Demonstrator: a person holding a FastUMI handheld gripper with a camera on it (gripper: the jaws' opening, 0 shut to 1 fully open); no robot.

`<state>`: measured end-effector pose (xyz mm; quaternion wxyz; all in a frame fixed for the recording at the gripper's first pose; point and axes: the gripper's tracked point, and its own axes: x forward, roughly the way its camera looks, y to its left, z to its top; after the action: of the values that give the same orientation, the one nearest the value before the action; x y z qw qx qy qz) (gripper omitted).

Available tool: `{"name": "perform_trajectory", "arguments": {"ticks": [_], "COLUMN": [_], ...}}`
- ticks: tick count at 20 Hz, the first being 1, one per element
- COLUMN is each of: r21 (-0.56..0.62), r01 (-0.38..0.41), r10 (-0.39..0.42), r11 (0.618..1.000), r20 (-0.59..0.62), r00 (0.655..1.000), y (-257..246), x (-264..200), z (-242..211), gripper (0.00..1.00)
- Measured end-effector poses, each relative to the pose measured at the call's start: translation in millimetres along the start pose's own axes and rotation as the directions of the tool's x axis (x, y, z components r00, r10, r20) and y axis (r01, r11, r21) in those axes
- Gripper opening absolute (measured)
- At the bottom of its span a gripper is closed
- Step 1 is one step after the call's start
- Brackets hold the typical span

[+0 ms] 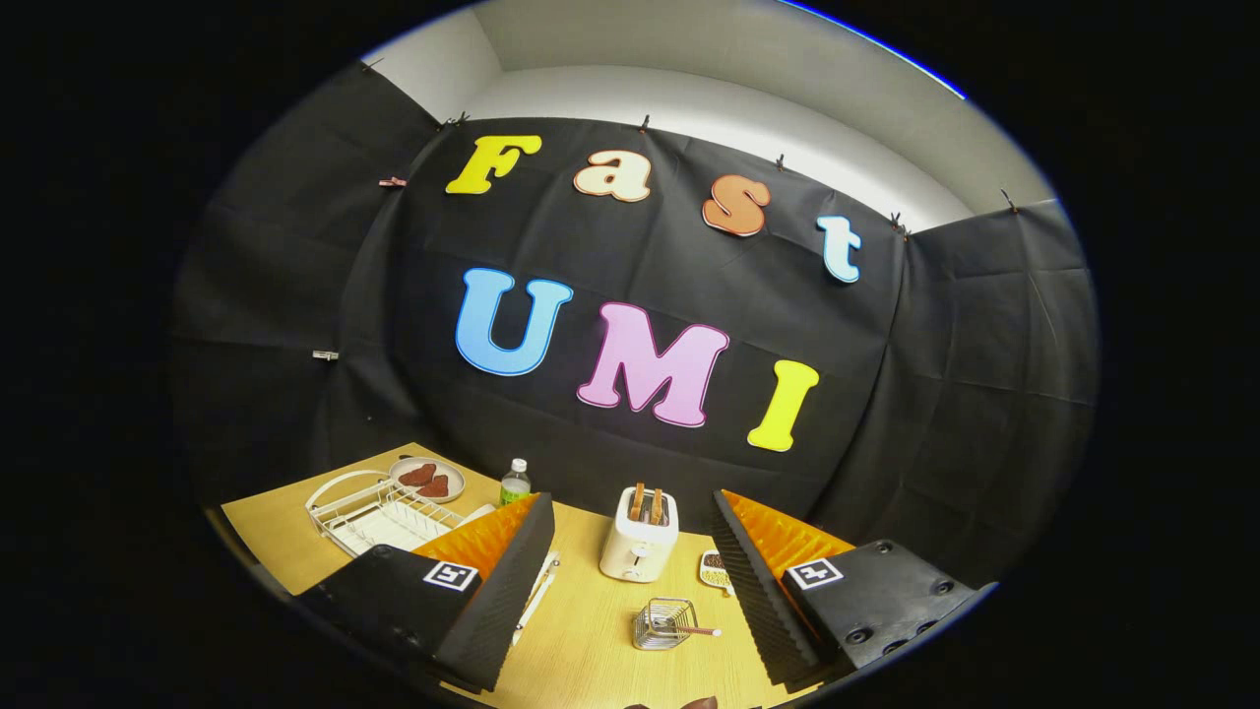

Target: Take the plate from the dish rack, then take the spoon from the basket and place it into the plate.

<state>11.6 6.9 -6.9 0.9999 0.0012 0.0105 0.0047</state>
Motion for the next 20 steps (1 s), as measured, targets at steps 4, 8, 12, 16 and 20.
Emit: {"name": "perform_trajectory", "arguments": {"ticks": [4, 8, 12, 16, 20], "r21": [0.022, 0.096, 0.114, 0.120, 0.223], "r01": [-0.017, -0.077, -0.127, -0.171, -0.154], "r10": [0.018, 0.084, 0.141, 0.194, 0.234], "r11": [1.000, 0.992, 0.985, 0.978, 0.963], "r20": [-0.015, -0.066, -0.118, -0.222, -0.398], "r00": [1.000, 0.994, 0.983, 0.956, 0.887], "y": [9.6, 36.9, 67.4, 102.4, 134.8], "x": [8.9, 28.6, 62.6, 100.4, 128.0], "z": [-1.8, -8.8, -17.0, -41.6, -88.2], "gripper": [0.97, 0.98, 0.98, 0.98, 0.98]}}
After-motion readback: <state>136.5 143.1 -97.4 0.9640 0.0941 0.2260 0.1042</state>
